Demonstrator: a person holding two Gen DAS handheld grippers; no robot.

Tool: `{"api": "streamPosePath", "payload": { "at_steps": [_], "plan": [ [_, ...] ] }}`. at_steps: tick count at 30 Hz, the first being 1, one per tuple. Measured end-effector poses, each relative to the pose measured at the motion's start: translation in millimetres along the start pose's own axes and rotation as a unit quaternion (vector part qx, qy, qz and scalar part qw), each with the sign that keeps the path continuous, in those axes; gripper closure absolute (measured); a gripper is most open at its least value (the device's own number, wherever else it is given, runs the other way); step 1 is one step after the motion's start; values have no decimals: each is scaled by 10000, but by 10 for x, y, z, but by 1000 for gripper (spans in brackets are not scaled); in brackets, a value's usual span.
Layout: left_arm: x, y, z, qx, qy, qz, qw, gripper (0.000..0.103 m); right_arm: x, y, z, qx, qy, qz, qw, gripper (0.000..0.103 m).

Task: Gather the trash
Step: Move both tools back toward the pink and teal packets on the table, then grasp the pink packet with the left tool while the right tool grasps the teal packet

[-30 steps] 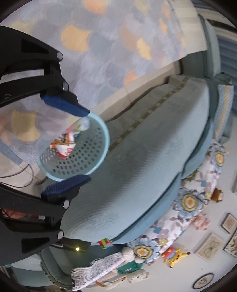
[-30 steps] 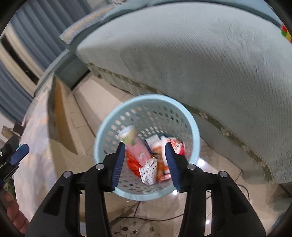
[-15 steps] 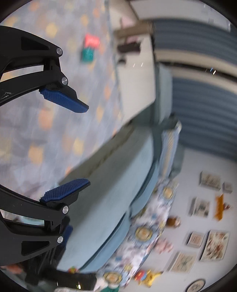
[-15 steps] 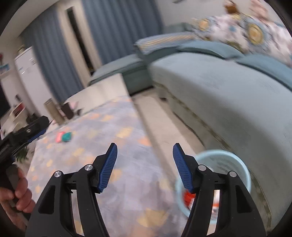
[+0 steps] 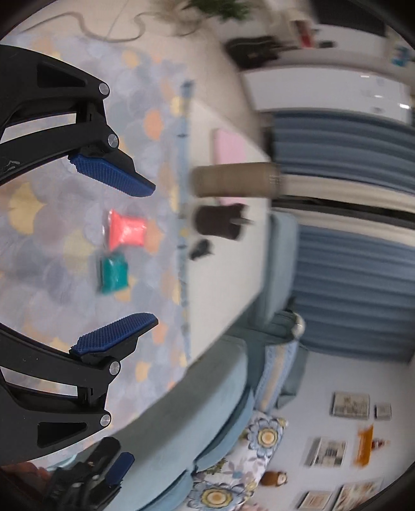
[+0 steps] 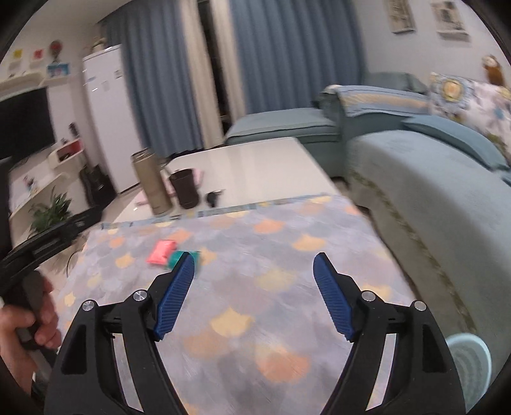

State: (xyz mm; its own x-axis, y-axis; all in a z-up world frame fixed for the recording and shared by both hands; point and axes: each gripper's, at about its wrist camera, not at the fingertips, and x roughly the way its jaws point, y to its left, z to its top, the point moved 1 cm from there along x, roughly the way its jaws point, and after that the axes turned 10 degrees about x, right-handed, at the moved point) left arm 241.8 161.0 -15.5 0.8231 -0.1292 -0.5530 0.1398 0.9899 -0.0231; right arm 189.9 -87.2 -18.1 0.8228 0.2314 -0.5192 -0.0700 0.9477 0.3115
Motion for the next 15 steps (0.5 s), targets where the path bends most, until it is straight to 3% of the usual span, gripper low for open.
{"api": "streamPosePath", "payload": {
  "at_steps": [4, 9, 11, 13, 14, 15],
  "plan": [
    [601, 207, -197, -511, 574, -139, 9969, 31, 568, 271, -109, -188, 415, 311, 9985, 30],
    [991, 191, -347, -489, 884, -75, 9949, 33, 1096, 397, -277, -228, 839, 398, 9954, 30],
    [1101, 196, -413, -376, 1083, 120, 9933, 41, 1217, 441, -347, -363, 934, 382, 9942, 30],
    [1152, 208, -461, -263, 1169, 268, 9924, 43, 1265, 479, -353, -415, 991, 435, 9933, 30],
    [1200, 235, -480, -308, 1214, 217, 9919, 43, 1271, 499, -353, -446, 973, 464, 9932, 30],
    [1224, 253, -494, -371, 1274, 84, 9911, 52, 1285, 522, -373, -490, 1001, 423, 9929, 30]
  ]
}}
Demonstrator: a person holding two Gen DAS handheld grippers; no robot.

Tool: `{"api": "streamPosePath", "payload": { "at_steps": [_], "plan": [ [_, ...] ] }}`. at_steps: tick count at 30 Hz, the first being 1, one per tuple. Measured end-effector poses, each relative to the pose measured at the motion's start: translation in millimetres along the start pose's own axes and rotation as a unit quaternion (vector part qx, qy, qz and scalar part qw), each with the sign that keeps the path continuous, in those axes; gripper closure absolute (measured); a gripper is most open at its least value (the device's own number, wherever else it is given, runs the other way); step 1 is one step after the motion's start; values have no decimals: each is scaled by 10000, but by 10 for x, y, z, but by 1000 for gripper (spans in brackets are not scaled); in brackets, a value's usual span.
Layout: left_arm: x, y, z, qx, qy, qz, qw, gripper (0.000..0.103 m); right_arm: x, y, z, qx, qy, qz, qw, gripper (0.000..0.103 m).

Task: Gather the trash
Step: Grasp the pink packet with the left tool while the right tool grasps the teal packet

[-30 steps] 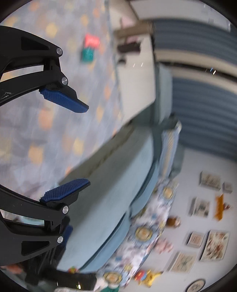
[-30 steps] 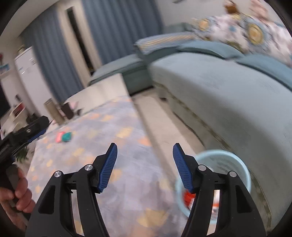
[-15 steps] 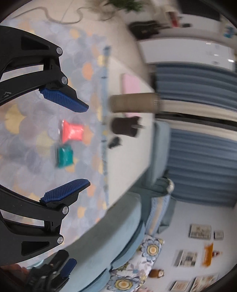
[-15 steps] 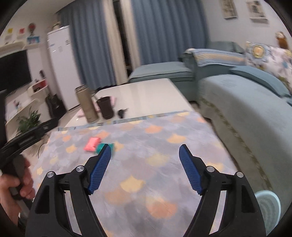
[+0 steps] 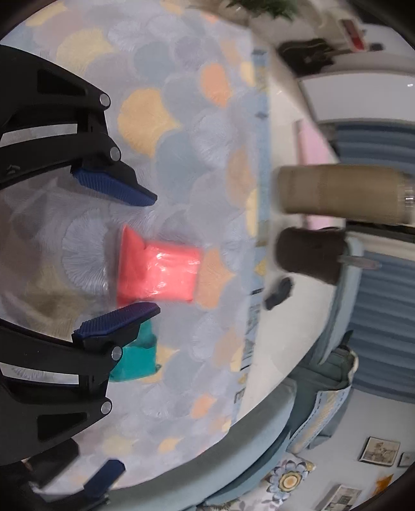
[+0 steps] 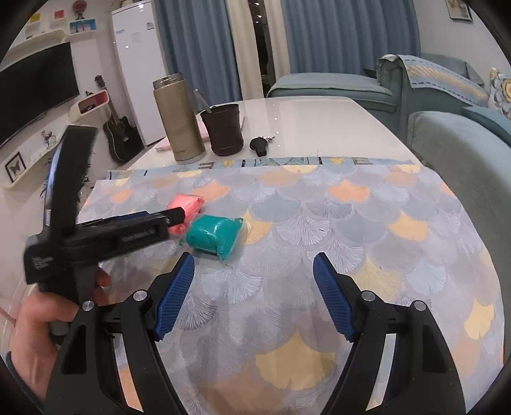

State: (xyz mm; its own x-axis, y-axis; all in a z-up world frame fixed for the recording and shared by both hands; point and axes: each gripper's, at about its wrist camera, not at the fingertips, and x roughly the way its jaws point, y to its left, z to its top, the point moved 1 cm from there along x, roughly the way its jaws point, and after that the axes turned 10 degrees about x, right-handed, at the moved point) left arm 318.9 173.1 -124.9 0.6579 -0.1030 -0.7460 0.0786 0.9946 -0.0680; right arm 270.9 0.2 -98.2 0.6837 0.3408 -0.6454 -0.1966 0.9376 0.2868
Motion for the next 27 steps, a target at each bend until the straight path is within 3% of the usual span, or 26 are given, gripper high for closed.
{"api": "streamPosePath", "payload": {
  "at_steps": [5, 8, 15, 17, 21, 22, 23, 27],
  "plan": [
    [-15, 55, -12, -126, -74, -187, 9997, 56, 114, 98, 9, -182, 143, -96, 9997, 30],
    [-112, 199, -11, -487, -404, -285, 9976, 57, 211, 214, 57, -242, 131, -170, 9995, 30],
    [-357, 562, -53, -1126, -977, 69, 9888, 57, 655, 499, 192, -284, 564, -285, 9976, 30],
    [-412, 557, -51, -1057, -1096, 371, 9877, 57, 806, 565, 211, -333, 803, -365, 9955, 30],
    [-440, 479, -27, -933, -1147, 259, 9887, 57, 969, 590, 221, -274, 1075, -505, 9925, 32],
    [-430, 462, -25, -893, -1126, 286, 9892, 57, 977, 576, 223, -257, 1114, -450, 9924, 40],
    [-422, 444, -18, -846, -1121, 341, 9895, 57, 960, 559, 227, -224, 1074, -427, 9930, 47],
    [-482, 336, -5, -589, -1322, 417, 9886, 57, 793, 468, 251, 44, 755, -254, 9968, 51]
  ]
}}
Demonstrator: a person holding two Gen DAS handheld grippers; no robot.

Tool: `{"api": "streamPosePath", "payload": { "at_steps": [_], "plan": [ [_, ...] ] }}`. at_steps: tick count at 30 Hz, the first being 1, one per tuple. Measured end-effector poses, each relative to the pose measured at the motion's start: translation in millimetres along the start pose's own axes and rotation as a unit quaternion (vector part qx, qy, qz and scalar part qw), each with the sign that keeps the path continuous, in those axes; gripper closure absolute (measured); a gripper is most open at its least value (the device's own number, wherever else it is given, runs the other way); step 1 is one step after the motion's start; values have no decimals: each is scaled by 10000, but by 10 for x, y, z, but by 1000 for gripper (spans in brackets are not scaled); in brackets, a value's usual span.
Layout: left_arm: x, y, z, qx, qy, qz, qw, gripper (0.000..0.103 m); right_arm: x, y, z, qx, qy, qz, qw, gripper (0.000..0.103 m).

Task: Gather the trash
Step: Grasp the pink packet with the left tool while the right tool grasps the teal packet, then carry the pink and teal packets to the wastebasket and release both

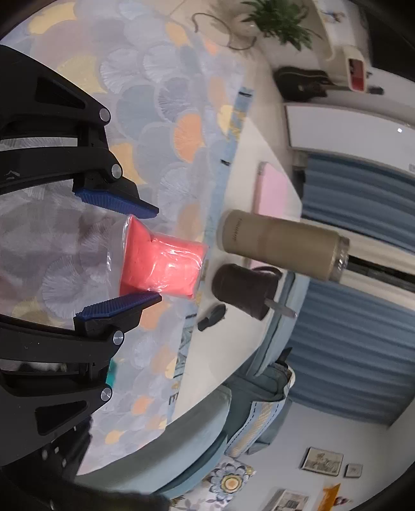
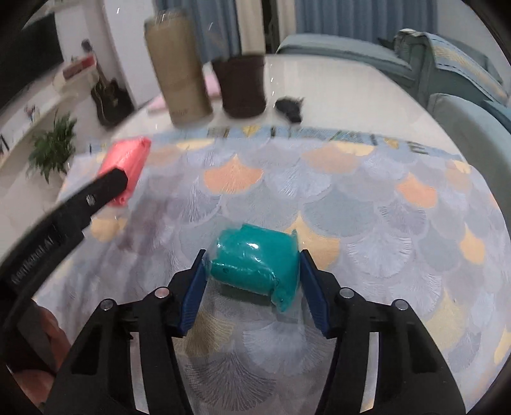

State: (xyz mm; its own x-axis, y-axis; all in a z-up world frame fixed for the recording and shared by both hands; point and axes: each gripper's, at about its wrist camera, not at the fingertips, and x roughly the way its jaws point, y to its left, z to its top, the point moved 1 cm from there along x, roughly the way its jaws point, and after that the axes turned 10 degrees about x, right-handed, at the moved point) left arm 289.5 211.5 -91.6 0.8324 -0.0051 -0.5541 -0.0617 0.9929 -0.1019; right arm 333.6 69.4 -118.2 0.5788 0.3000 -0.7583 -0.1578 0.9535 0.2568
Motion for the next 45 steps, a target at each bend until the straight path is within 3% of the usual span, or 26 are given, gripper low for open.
{"api": "streamPosePath", "payload": {
  "at_steps": [4, 8, 14, 22, 28, 36, 45],
  "plan": [
    [-132, -92, -21, 154, -255, -24, 9996, 57, -267, -127, -124, 143, -285, 3, 9995, 51],
    [-341, -309, -147, 142, -204, -496, 9985, 57, -701, -432, -347, 272, -407, 19, 9988, 51],
    [-951, -890, -279, 340, -151, -1149, 9927, 57, -1672, -955, -592, 317, -915, -353, 9947, 51],
    [-1905, -2190, -178, 908, -214, -2341, 9677, 57, -3097, -1777, -970, 733, -1707, -749, 9797, 51],
    [-2299, -3049, -370, 977, -203, -2976, 9495, 57, -3807, -2519, -1392, 1354, -1968, -1171, 9640, 51],
    [-2252, -3925, -961, 1294, 263, -3343, 9332, 57, -4156, -3406, -1923, 2088, -1875, -1584, 9467, 51],
    [-1931, -4401, -1382, 1772, 963, -3598, 9110, 57, -3795, -4127, -2481, 2951, -1182, -1595, 9346, 51]
  ]
}}
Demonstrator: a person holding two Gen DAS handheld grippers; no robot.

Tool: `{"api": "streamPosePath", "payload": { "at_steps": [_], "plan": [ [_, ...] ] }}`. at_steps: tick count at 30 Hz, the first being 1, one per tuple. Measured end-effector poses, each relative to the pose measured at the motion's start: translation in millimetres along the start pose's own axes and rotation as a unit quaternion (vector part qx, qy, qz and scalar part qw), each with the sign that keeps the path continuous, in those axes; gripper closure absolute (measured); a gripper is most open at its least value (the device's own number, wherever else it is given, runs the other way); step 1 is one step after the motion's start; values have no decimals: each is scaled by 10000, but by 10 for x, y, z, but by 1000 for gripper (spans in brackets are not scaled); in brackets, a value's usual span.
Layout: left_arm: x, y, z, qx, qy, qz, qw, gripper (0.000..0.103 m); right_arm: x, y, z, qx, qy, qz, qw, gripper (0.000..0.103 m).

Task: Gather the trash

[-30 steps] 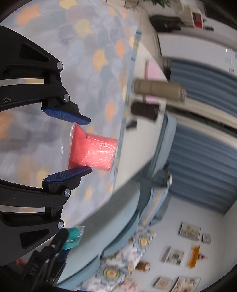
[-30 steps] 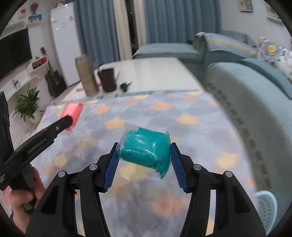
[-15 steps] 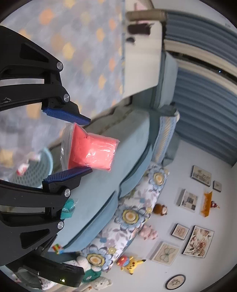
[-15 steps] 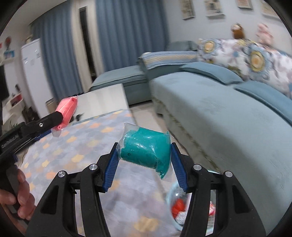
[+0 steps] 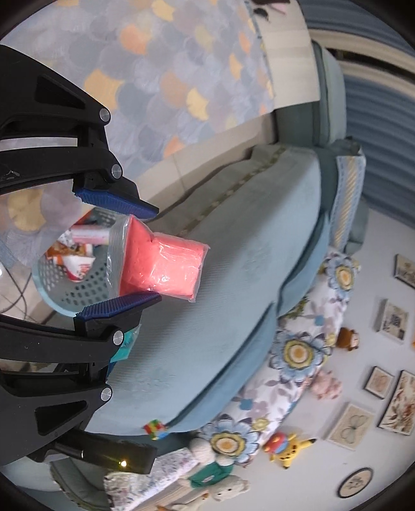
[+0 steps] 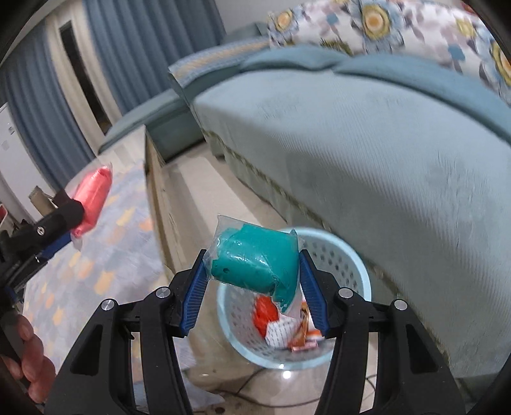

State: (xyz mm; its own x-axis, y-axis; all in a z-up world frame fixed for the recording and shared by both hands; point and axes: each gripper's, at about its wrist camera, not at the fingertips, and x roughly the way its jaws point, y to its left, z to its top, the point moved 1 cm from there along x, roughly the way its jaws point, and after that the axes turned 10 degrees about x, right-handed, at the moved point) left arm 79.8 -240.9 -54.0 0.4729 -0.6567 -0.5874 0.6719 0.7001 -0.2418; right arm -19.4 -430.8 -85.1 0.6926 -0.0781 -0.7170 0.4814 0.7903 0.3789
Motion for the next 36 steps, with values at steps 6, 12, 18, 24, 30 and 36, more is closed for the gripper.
{"api": "streamPosePath", "payload": {
  "at_steps": [6, 12, 18, 24, 30, 36],
  "plan": [
    [268, -19, -134, 121, 415, -67, 9990, 57, 235, -252, -108, 324, 251, -252, 9988, 48],
    [304, -23, -158, 145, 517, -181, 9984, 40, 388, -440, -91, 609, 438, -401, 9964, 34],
    [116, -47, -102, 201, 273, -89, 9994, 36, 329, -522, -104, 700, 367, -289, 9965, 34],
    [-288, -199, -65, 579, -297, 517, 9965, 29, 38, -357, -104, 505, 60, -121, 9986, 34],
    [-993, -348, 131, 1102, -855, 1142, 9836, 18, -653, 104, -125, 42, -935, -110, 9955, 29],
    [-1461, -204, -47, 1081, -1040, 1964, 9690, 16, -1195, 626, -291, -464, -1880, -431, 9801, 23]
  ]
}}
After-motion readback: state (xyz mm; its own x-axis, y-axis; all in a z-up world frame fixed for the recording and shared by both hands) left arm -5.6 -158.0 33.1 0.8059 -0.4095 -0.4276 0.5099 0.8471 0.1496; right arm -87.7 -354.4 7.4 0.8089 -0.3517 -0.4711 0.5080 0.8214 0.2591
